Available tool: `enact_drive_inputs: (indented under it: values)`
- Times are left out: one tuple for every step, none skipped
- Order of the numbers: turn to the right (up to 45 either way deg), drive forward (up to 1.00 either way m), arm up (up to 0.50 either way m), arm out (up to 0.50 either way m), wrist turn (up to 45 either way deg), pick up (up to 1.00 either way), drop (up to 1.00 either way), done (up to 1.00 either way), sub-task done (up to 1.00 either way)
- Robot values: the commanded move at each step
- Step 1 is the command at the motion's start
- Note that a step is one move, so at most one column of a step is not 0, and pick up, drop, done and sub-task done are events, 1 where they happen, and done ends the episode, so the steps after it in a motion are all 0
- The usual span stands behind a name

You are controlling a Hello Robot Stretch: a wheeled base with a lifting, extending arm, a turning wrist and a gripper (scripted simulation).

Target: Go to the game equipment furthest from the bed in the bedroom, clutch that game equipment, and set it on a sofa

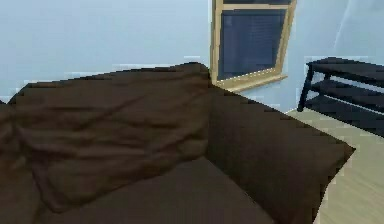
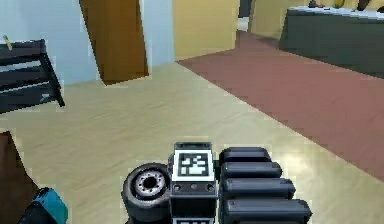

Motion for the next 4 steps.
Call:
enact_drive_inputs:
  values:
    - [-45.0, 0.00, 0.00, 0.00, 0.0, 0.00, 0.00, 0.00, 0.00]
    - [-45.0, 0.00, 0.00, 0.00, 0.0, 0.00, 0.00, 0.00, 0.00]
    - [-27.0, 0.00, 0.00, 0.00, 0.0, 0.00, 0.00, 0.00, 0.00]
    - [0.0, 0.05, 0.00, 0.00, 0.0, 0.00, 0.00, 0.00, 0.00]
